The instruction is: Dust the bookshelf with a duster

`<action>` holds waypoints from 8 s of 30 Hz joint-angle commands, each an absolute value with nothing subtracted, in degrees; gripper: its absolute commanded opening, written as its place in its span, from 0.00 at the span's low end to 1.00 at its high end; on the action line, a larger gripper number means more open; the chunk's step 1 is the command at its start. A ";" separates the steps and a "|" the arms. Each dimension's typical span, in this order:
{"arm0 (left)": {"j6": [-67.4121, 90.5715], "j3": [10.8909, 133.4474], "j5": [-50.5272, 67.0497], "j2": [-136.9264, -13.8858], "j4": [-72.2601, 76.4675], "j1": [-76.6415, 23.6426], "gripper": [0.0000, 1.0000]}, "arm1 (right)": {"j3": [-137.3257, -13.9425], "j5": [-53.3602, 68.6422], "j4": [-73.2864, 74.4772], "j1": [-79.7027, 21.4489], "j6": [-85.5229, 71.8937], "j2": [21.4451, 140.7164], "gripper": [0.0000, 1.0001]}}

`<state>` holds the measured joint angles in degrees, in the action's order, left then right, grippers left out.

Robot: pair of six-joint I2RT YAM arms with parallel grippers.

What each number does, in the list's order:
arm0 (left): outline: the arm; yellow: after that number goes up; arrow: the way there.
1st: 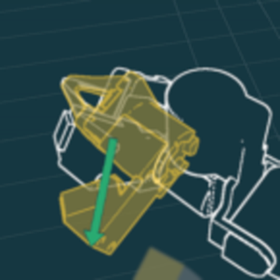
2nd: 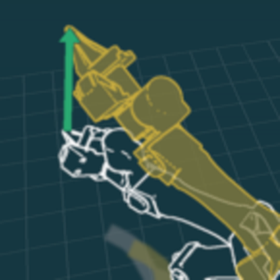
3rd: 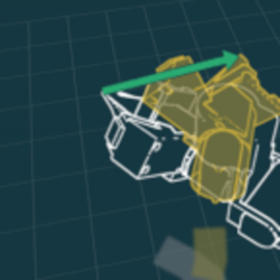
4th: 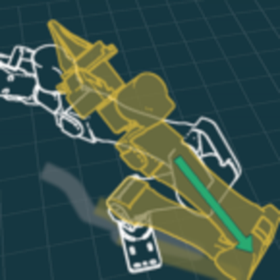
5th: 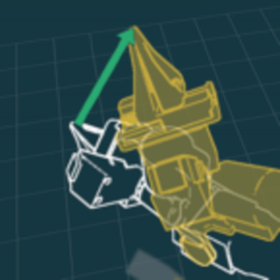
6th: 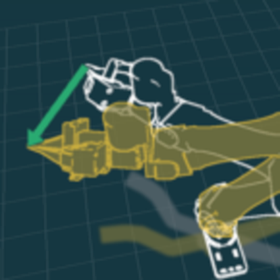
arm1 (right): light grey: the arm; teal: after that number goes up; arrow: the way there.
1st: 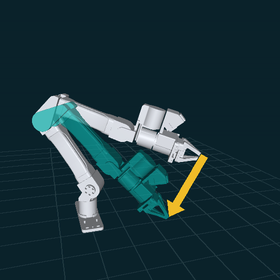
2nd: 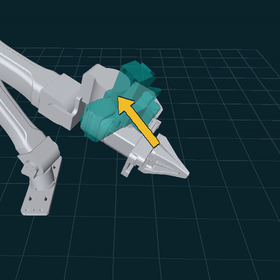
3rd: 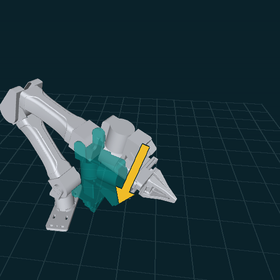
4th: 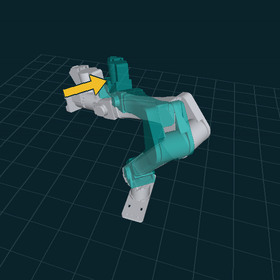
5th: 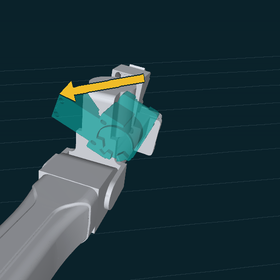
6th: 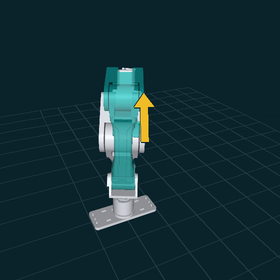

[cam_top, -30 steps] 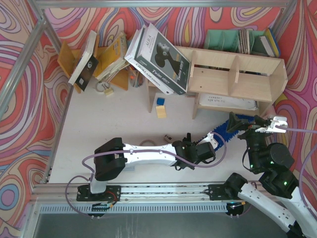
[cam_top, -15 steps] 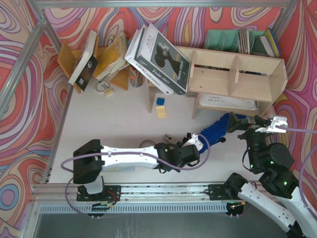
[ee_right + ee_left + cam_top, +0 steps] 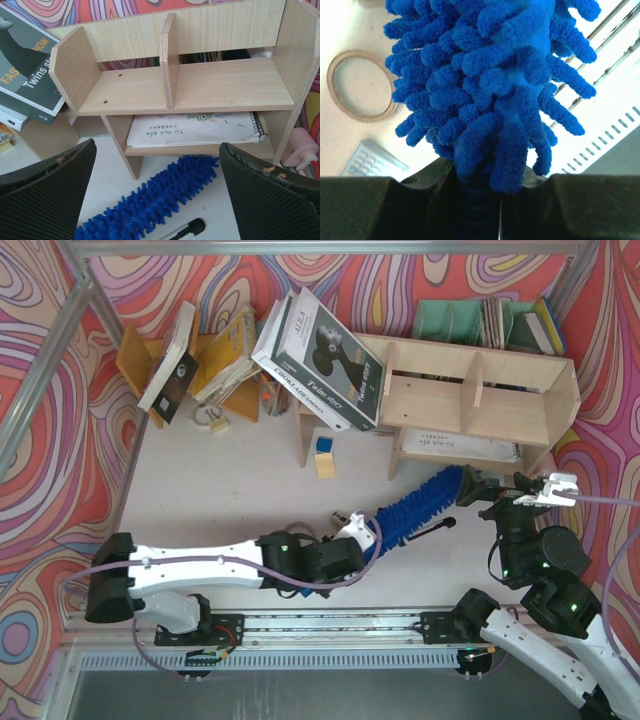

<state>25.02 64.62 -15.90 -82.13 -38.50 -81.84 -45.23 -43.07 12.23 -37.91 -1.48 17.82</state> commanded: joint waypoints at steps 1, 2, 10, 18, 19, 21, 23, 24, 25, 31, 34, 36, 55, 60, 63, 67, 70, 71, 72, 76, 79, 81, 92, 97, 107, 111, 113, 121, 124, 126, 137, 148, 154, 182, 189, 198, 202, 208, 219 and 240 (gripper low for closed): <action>28.84 61.62 -20.17 -74.86 -43.71 -82.09 0.00 | -45.92 -44.33 10.79 -38.16 -1.23 18.63 0.99; 29.55 60.83 -20.80 -73.20 -44.49 -82.09 0.00 | -45.90 -44.42 10.81 -38.15 -1.21 18.69 0.99; 37.82 55.80 -20.99 -61.62 -51.35 -82.96 0.00 | -46.01 -45.00 10.20 -38.14 -0.95 19.45 0.99; 46.04 55.19 -23.91 -52.88 -63.26 -83.85 0.00 | -46.92 -44.91 9.84 -38.15 -0.79 21.91 0.99; 46.83 55.24 -24.14 -51.98 -64.26 -83.89 0.00 | -47.00 -44.96 9.84 -38.14 -0.78 22.23 0.99; 48.10 55.20 -25.06 -50.19 -64.96 -84.11 0.00 | -46.93 -44.95 9.84 -38.14 -0.99 22.69 0.99; 49.93 55.51 -26.94 -48.66 -66.50 -84.11 0.00 | -46.98 -44.98 10.13 -38.14 -1.09 22.93 0.99; 50.23 55.62 -27.47 -48.19 -66.98 -84.11 0.00 | -46.98 -45.00 10.31 -38.14 -1.20 22.94 0.99; 50.38 55.70 -27.69 -47.83 -67.09 -84.11 0.00 | -46.95 -45.08 10.32 -38.14 -1.24 22.75 0.99; 51.22 55.88 -31.97 -48.95 -66.28 -84.11 0.00 | -46.77 -45.26 10.31 -38.14 -1.30 21.58 0.99; 50.89 55.46 -33.47 -50.40 -62.76 -84.16 0.00 | -47.14 -45.37 11.16 -38.14 -1.95 21.38 0.99; 50.89 54.80 -34.59 -51.34 -59.68 -84.03 0.00 | -47.32 -45.35 11.52 -38.15 -2.43 21.28 0.99; 45.74 55.98 -33.88 -59.79 -49.11 -72.73 0.00 | -46.75 -45.66 12.48 -38.14 -3.36 21.23 0.99; 47.17 55.92 -34.64 -58.16 -52.90 -69.43 0.00 | -46.33 -45.97 11.89 -38.14 -3.00 20.39 0.99; 48.16 55.40 -34.80 -56.55 -53.80 -68.30 0.00 | -46.32 -45.77 11.96 -38.14 -3.00 20.52 0.99; 48.65 54.66 -34.48 -55.38 -53.14 -68.11 0.00 | -46.35 -45.65 12.30 -38.14 -3.17 20.57 0.99; 47.60 54.13 -32.90 -55.72 -50.75 -68.07 0.00 | -46.33 -45.59 12.22 -38.19 -3.06 20.48 0.99; 46.95 54.07 -32.28 -56.05 -49.68 -68.07 0.00 | -46.34 -45.69 12.22 -38.15 -2.98 20.49 0.99; 46.45 54.24 -31.81 -56.60 -48.78 -68.11 0.00 | -46.32 -45.77 12.22 -38.17 -2.99 20.48 0.99; 44.29 56.08 -29.36 -60.36 -45.70 -68.13 0.00 | -46.15 -45.71 11.99 -38.15 -2.95 20.29 0.99; 42.92 57.29 -27.71 -62.95 -43.57 -68.11 0.00 | -46.19 -45.87 12.17 -38.14 -2.83 20.24 0.99; 42.01 58.17 -27.08 -64.72 -42.22 -68.11 0.00 | -46.09 -45.88 12.11 -38.14 -2.87 20.06 0.99; 40.18 62.50 -23.07 -71.97 -37.01 -68.20 0.00 | -45.80 -46.01 11.85 -38.19 -2.48 19.84 0.99; 42.38 60.77 -26.62 -69.27 -40.08 -68.20 0.00 | -45.79 -45.73 11.60 -38.14 -2.48 20.15 0.99; 46.19 56.78 -32.75 -61.71 -47.47 -68.02 0.00 | -45.70 -45.73 11.51 -38.14 -2.38 19.75 0.99; 45.61 56.06 -32.12 -61.42 -45.22 -67.94 0.00 | -45.76 -45.53 11.51 -38.14 -2.44 20.10 0.99; 44.88 56.70 -31.15 -62.92 -43.40 -67.94 0.00 | -45.79 -45.44 11.60 -38.14 -2.42 20.13 0.99; 41.42 60.58 -25.74 -73.21 -35.22 -67.96 0.00 | -45.57 -45.79 12.08 -38.10 -2.55 19.22 0.99; 40.69 61.51 -23.91 -75.81 -33.11 -68.02 0.00 | -45.59 -45.80 12.10 -38.14 -2.59 18.91 0.99; 40.53 62.26 -23.35 -77.24 -32.81 -68.03 0.00 | -45.54 -45.61 12.13 -38.14 -2.88 18.97 0.99; 42.68 58.43 -28.60 -69.86 -36.87 -68.02 0.00 | -45.88 -44.91 12.28 -38.10 -3.27 19.93 0.99; 44.76 54.26 -33.85 -61.02 -41.65 -67.92 0.00 | -46.05 -44.77 12.06 -38.14 -3.35 20.84 0.99; 43.04 56.78 -31.21 -66.97 -37.42 -67.94 0.00 | -46.00 -44.74 12.39 -38.14 -3.62 20.58 0.99; 43.18 54.77 -28.82 -66.73 -31.30 -69.54 0.00 | -45.79 -44.40 11.77 -38.08 -3.15 21.40 0.99; 43.04 52.93 -27.91 -65.70 -28.02 -69.53 0.00 | -45.83 -44.29 11.99 -38.11 -3.47 21.62 0.99; 40.22 58.45 -23.68 -74.91 -22.55 -71.19 0.00 | -45.80 -44.12 12.21 -38.14 -3.38 21.70 0.99; 38.97 60.62 -23.45 -77.31 -20.75 -73.04 0.00 | -45.75 -44.21 12.20 -38.13 -3.32 21.30 0.99; 39.21 60.75 -23.79 -78.15 -21.58 -74.27 0.00 | -45.62 -44.07 12.26 -38.10 -3.58 21.24 0.99; 40.67 59.27 -21.84 -82.96 -26.12 -74.27 0.00 | -45.70 -43.95 12.46 -38.17 -3.64 21.23 0.99; 40.27 55.20 -24.82 -75.25 -23.70 -74.33 0.00 | -45.80 -43.77 12.22 -38.14 -3.52 21.80 0.99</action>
